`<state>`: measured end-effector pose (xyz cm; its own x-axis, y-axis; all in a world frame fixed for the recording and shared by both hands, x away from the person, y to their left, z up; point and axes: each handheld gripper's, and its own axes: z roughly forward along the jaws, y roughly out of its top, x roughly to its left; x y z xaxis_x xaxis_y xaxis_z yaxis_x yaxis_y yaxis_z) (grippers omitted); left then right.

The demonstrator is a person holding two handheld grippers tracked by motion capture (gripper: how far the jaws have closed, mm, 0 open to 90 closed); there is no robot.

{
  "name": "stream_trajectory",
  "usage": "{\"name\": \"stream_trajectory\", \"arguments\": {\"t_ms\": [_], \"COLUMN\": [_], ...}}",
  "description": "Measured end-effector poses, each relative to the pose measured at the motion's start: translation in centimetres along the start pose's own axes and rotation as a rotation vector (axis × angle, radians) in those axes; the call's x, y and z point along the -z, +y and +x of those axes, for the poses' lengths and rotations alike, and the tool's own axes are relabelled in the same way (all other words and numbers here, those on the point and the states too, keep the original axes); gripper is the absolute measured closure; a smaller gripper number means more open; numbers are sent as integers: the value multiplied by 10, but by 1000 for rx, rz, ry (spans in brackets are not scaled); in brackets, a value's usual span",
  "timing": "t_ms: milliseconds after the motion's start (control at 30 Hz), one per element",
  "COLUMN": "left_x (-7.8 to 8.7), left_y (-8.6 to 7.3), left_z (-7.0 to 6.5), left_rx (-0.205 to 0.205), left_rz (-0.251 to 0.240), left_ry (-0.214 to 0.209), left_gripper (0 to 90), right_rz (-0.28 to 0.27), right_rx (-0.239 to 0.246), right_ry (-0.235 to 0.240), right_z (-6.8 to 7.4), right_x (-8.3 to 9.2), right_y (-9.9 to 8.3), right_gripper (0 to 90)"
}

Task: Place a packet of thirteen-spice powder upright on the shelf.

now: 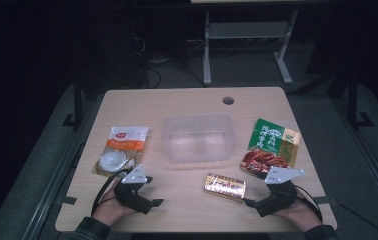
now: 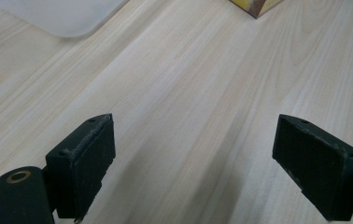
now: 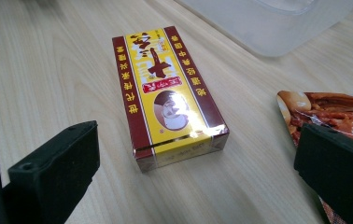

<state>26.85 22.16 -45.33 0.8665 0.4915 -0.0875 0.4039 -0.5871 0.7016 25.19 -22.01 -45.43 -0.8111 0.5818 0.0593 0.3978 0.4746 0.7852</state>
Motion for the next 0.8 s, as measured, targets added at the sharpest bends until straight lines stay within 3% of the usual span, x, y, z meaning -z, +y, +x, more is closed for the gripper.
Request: {"name": "stream_trajectory", "arguments": {"t_ms": [200, 300, 367, 433, 467, 567, 600, 667, 800], "left_x": [-3, -2, -4, -4, -5, -4, -4, -4, -2], "left_y": [3, 5, 6, 6, 7, 6, 6, 5, 5], "left_z": [-1, -2, -1, 0, 0, -1, -2, -2, -1], "left_rx": [-14, -6, 10, 15, 21, 12, -4, -6, -3], "left_rz": [7, -11, -13, -14, -21, -15, -7, -16, -22], "left_ry": [-6, -8, -15, -18, -15, -16, -9, -9, -6], "left_gripper": [127, 127, 127, 127, 127, 128, 129, 129, 131], "right_rz": [-6, -6, -3, -4, -17, -27, -40, -48, -20], "right_rx": [2, -5, -8, -12, -26, -21, -16, -23, -61], "right_ry": [-6, -7, -5, -3, 0, 0, -10, -6, -19], "right_z": [-1, -3, -6, -7, -9, -10, -11, -11, -11], "right_x": [1, 2, 3, 4, 7, 10, 12, 12, 11], "right_y": [0, 1, 1, 1, 2, 5, 8, 11, 18], "right_gripper": [0, 0, 67, 73, 149, 202, 301, 407, 752]}}
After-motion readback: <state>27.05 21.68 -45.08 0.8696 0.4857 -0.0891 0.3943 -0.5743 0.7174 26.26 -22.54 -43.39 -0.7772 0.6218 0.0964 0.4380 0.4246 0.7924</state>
